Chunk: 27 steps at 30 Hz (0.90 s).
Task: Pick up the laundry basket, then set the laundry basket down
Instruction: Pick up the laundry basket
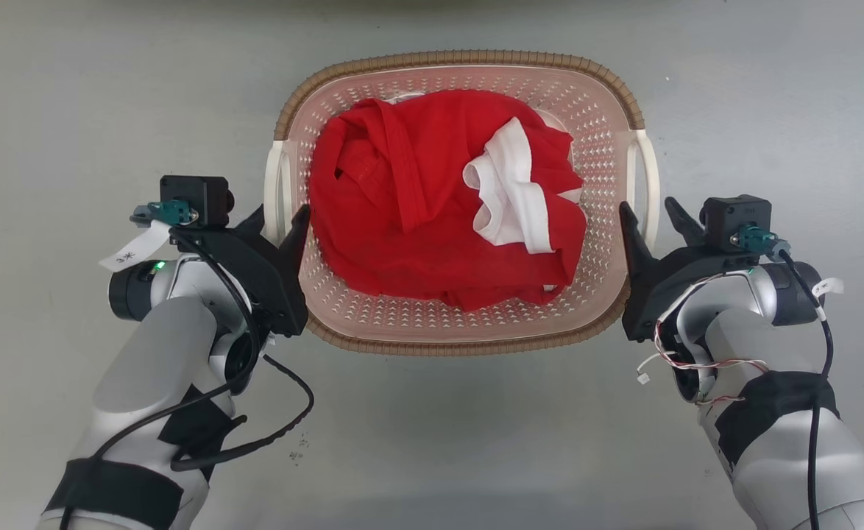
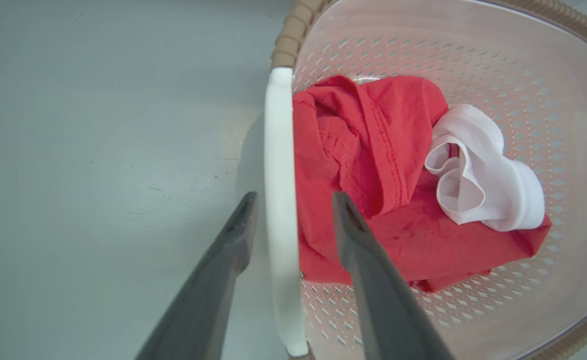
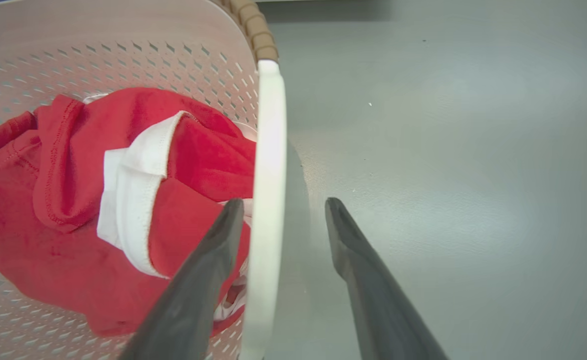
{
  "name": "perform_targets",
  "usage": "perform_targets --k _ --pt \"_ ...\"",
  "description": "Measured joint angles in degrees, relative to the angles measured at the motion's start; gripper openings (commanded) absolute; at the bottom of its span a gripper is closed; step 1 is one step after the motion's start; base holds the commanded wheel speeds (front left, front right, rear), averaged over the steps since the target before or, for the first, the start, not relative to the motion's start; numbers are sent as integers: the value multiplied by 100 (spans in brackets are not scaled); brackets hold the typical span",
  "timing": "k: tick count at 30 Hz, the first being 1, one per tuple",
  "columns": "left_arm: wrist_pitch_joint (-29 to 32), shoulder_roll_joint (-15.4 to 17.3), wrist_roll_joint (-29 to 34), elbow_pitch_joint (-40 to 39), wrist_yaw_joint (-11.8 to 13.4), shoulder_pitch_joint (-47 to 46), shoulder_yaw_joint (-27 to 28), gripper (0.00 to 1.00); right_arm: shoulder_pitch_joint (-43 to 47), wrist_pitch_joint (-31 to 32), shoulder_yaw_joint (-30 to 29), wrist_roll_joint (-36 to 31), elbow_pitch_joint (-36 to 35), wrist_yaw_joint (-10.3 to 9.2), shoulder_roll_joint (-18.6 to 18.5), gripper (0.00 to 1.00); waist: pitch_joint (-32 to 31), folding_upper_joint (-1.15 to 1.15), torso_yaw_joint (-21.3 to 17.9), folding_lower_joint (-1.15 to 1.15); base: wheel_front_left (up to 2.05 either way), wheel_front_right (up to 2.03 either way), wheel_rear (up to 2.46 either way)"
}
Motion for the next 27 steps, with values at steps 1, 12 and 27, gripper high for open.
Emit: perform_targets --k 1,12,27 --pt "2 -1 -19 26 0 -14 -13 0 -28 11 4 29 40 3 5 0 2 0 2 0 0 0 0" --pt "54 -51 -350 327 -37 -69 -120 0 -167 16 31 211 534 203 56 0 -113 0 34 0 0 0 0" --pt "53 -218 -491 831 -40 82 -305 0 -104 -34 54 371 1152 342 110 0 -786 0 65 0 0 0 0"
